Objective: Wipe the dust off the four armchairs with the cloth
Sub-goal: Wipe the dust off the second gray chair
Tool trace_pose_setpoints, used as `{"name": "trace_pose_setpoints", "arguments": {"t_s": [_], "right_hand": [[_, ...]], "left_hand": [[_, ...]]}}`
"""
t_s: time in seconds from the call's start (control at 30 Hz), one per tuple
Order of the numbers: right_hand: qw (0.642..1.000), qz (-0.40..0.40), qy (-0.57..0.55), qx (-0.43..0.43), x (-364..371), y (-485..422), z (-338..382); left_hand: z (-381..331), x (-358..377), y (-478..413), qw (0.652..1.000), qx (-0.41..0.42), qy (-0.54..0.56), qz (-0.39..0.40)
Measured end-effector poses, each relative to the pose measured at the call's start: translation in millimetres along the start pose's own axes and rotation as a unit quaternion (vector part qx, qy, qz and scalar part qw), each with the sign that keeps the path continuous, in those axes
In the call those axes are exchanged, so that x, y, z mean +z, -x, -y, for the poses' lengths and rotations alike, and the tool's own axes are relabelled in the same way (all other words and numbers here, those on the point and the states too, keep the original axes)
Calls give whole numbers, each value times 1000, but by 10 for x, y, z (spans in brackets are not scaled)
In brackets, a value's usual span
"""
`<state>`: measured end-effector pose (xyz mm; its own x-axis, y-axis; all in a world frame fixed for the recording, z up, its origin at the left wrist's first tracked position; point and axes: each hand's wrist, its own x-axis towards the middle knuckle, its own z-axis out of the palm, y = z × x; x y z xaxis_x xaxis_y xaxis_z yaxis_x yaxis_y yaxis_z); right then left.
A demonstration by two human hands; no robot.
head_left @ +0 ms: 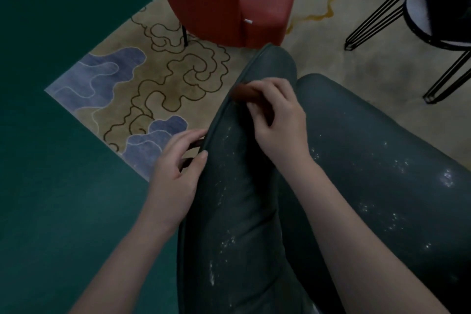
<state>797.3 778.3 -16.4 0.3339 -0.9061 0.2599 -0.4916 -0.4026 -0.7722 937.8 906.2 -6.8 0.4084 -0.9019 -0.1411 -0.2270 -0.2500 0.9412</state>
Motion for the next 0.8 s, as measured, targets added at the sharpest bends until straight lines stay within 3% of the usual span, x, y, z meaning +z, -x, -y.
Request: {"name": "trace_pose_setpoints", "arguments": {"t_s": [0.13, 0.23, 0.37, 0.6, 0.8], "right_hand": [[987, 109, 2, -122, -78, 219, 86], [982, 151, 10, -110, -208, 185, 73], [990, 117, 34, -74, -149, -59, 72], [953, 257, 34, -159, -329, 234, 153], [987, 138, 26, -76, -170, 140, 156]], "left_hand": [[26, 11, 18, 1000, 18, 2, -4], [32, 8, 34, 1000, 19, 0, 1], [45, 9, 59, 1000, 21, 2, -4], [35, -37, 77, 999, 29, 24, -3], [53, -66, 103, 999, 15, 38, -8]]}}
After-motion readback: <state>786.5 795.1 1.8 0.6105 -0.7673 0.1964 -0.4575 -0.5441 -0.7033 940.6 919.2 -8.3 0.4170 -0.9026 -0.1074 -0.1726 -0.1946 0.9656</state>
